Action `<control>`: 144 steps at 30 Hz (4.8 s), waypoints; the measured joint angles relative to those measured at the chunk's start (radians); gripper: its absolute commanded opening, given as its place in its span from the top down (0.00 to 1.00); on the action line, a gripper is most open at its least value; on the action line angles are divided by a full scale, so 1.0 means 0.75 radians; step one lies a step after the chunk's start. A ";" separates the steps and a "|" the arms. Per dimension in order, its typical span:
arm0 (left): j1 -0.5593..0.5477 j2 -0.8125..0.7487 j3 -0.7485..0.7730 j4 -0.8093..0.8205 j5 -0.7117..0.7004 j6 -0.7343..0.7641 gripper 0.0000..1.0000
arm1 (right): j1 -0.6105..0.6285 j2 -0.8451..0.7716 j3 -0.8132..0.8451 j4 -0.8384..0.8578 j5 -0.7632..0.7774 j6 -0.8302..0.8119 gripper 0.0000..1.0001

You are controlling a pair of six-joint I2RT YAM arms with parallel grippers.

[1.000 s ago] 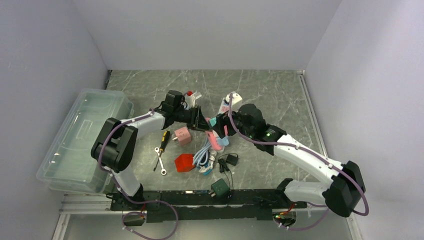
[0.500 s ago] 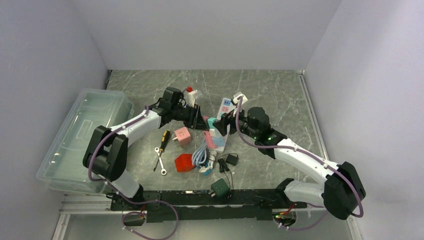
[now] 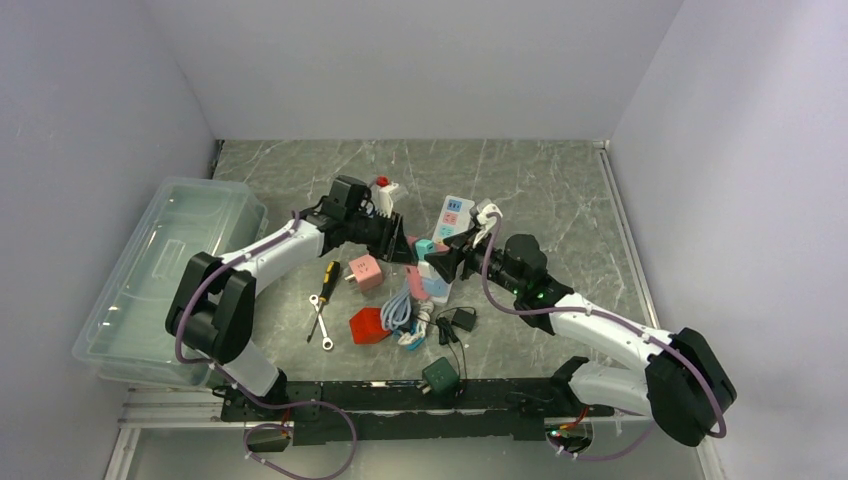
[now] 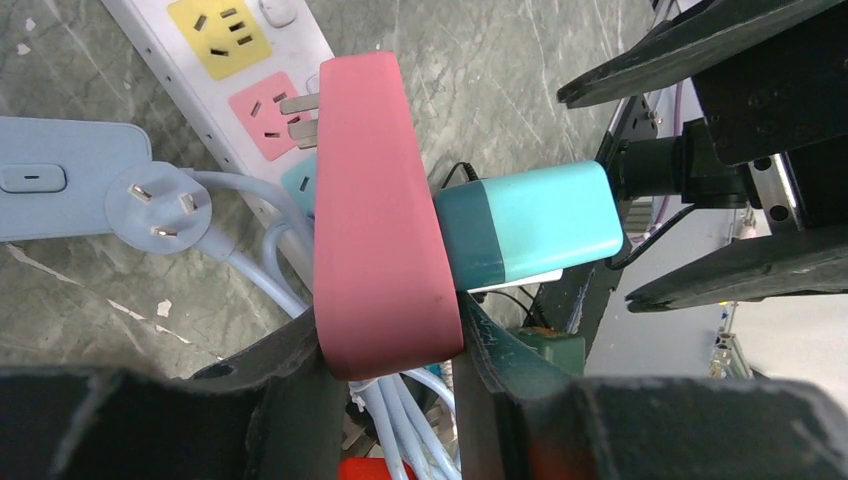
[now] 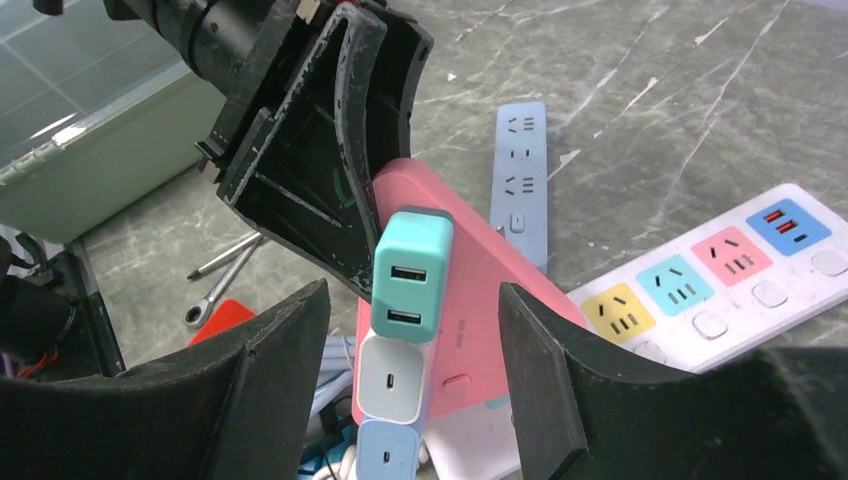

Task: Pull the plug off the socket
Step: Remove the plug from the socket.

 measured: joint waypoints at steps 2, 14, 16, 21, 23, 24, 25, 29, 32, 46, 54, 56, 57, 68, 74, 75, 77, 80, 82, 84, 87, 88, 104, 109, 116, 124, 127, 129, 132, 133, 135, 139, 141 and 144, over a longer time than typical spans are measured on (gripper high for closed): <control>-0.015 0.000 0.005 -0.012 -0.018 0.009 1.00 | 0.000 -0.002 -0.030 0.031 -0.001 0.009 0.38; -0.068 0.000 0.005 -0.047 -0.062 0.043 1.00 | 0.007 0.065 -0.046 0.083 0.005 0.053 0.44; -0.071 0.000 0.005 -0.046 -0.066 0.044 1.00 | 0.008 0.079 -0.046 0.087 0.005 0.056 0.45; -0.079 0.000 0.005 -0.046 -0.088 0.045 1.00 | 0.015 0.134 -0.045 0.095 -0.001 0.076 0.53; -0.081 0.000 0.005 -0.047 -0.096 0.046 1.00 | 0.021 0.150 -0.045 0.098 -0.001 0.083 0.56; -0.081 0.000 0.005 -0.047 -0.097 0.046 1.00 | 0.024 0.154 -0.045 0.099 -0.001 0.085 0.58; -0.082 0.000 0.005 -0.046 -0.099 0.046 1.00 | 0.025 0.157 -0.045 0.099 -0.001 0.086 0.62; -0.083 0.000 0.005 -0.046 -0.111 0.046 1.00 | 0.029 0.160 -0.045 0.102 -0.001 0.093 0.76; -0.083 0.000 0.005 -0.046 -0.118 0.052 1.00 | 0.029 0.165 -0.045 0.102 0.002 0.094 0.84; -0.078 -0.013 0.005 -0.070 -0.155 0.092 1.00 | 0.033 0.196 -0.010 0.072 0.013 0.086 1.00; -0.084 -0.016 0.017 -0.097 -0.190 0.070 1.00 | 0.101 0.188 -0.007 0.059 0.127 0.079 1.00; -0.084 -0.016 0.017 -0.099 -0.191 0.065 1.00 | 0.123 0.185 -0.003 0.050 0.167 0.070 1.00; -0.084 -0.016 0.017 -0.100 -0.191 0.062 1.00 | 0.133 0.185 0.000 0.046 0.187 0.064 1.00; -0.083 -0.016 0.017 -0.102 -0.190 0.073 1.00 | 0.144 0.180 0.010 0.021 0.233 0.048 1.00; -0.084 -0.019 0.019 -0.093 -0.190 0.099 1.00 | 0.074 0.179 0.010 0.015 0.114 0.056 1.00; -0.084 -0.020 0.020 -0.089 -0.192 0.103 1.00 | 0.062 0.179 0.010 0.016 0.095 0.061 1.00; -0.087 -0.020 0.023 -0.084 -0.197 0.105 1.00 | 0.039 0.178 0.010 0.016 0.057 0.068 1.00; -0.089 -0.022 0.024 -0.081 -0.200 0.107 1.00 | 0.028 0.178 0.010 0.016 0.035 0.067 1.00; -0.089 -0.023 0.024 -0.081 -0.202 0.106 1.00 | 0.027 0.178 0.010 0.017 0.034 0.066 1.00; -0.090 -0.023 0.024 -0.082 -0.209 0.103 1.00 | 0.032 0.178 0.010 0.016 0.038 0.063 1.00; -0.092 -0.025 0.024 -0.092 -0.222 0.098 1.00 | 0.054 0.177 0.010 0.016 0.073 0.051 1.00; -0.092 -0.025 0.024 -0.095 -0.225 0.094 1.00 | 0.064 0.176 0.010 0.017 0.086 0.047 1.00; -0.091 -0.025 0.025 -0.116 -0.230 0.067 1.00 | 0.184 0.173 0.023 -0.001 0.296 -0.013 1.00; -0.092 -0.025 0.025 -0.102 -0.231 0.068 1.00 | 0.120 0.169 0.023 -0.008 0.206 0.008 1.00; -0.098 -0.025 0.025 -0.063 -0.236 0.078 1.00 | 0.034 0.166 0.022 -0.008 0.068 0.039 1.00; -0.098 -0.026 0.028 -0.084 -0.245 0.076 1.00 | 0.106 0.165 0.023 -0.009 0.158 0.008 1.00; -0.098 -0.028 0.030 -0.112 -0.250 0.070 1.00 | 0.167 0.165 0.024 -0.013 0.253 -0.017 1.00; -0.098 -0.028 0.031 -0.128 -0.249 0.067 1.00 | 0.209 0.165 0.028 -0.019 0.322 -0.036 1.00; -0.096 -0.028 0.032 -0.137 -0.249 0.066 1.00 | 0.247 0.166 0.038 -0.033 0.390 -0.057 1.00; -0.096 -0.028 0.032 -0.137 -0.249 0.066 1.00 | 0.253 0.166 0.042 -0.038 0.401 -0.061 1.00; -0.095 -0.028 0.032 -0.137 -0.249 0.065 1.00 | 0.259 0.167 0.045 -0.044 0.417 -0.064 1.00; -0.095 -0.028 0.032 -0.137 -0.249 0.065 1.00 | 0.260 0.167 0.045 -0.043 0.424 -0.063 1.00; -0.095 -0.030 0.032 -0.137 -0.249 0.065 1.00 | 0.242 0.166 0.045 -0.043 0.414 -0.061 1.00; -0.095 -0.031 0.032 -0.117 -0.251 0.066 1.00 | 0.189 0.161 0.044 -0.044 0.337 -0.038 1.00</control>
